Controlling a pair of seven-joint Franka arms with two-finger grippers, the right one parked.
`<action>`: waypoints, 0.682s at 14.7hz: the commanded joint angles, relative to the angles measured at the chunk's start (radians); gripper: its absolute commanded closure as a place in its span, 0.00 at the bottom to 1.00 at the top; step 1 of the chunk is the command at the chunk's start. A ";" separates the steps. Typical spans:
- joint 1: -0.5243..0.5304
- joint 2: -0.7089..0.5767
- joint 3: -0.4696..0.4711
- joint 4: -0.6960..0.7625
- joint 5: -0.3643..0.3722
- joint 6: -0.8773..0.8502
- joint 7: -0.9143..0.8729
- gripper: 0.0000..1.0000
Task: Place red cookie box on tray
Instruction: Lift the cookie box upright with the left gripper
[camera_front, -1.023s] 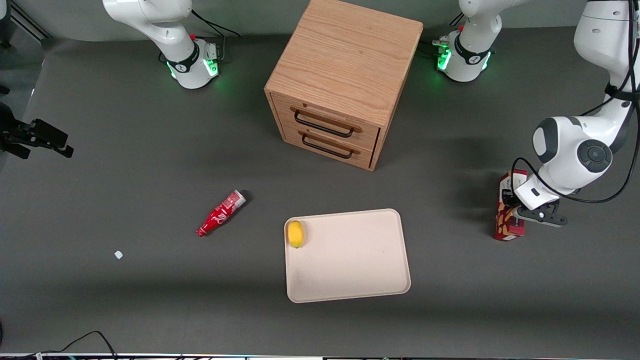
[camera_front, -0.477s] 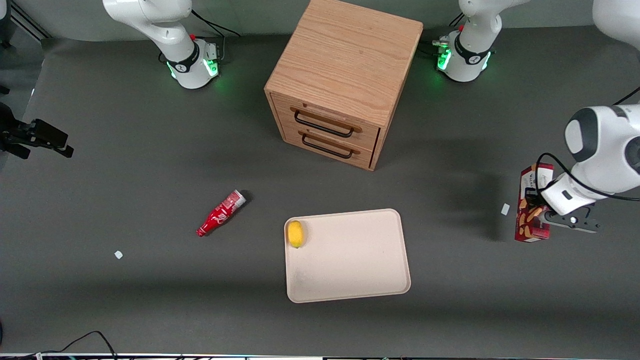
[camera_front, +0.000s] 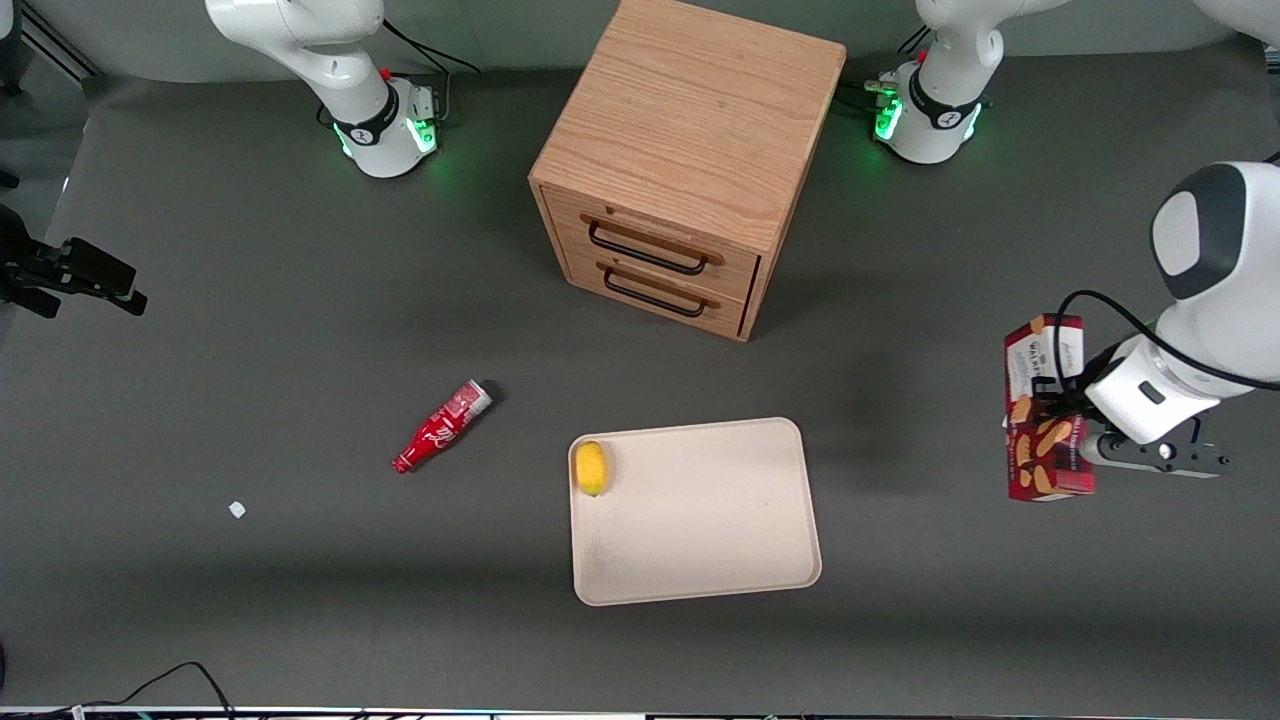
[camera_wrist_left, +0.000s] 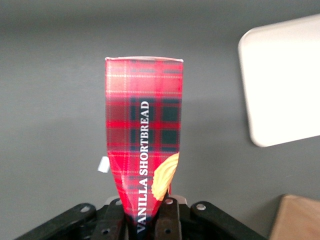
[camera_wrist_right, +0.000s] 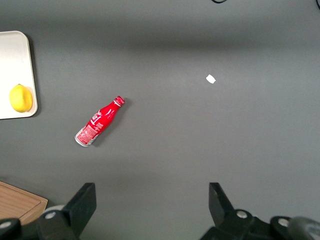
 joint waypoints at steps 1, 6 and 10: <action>-0.061 0.119 -0.041 0.159 -0.008 -0.051 -0.178 1.00; -0.200 0.298 -0.050 0.317 -0.002 0.032 -0.428 1.00; -0.286 0.395 -0.048 0.321 0.141 0.113 -0.494 1.00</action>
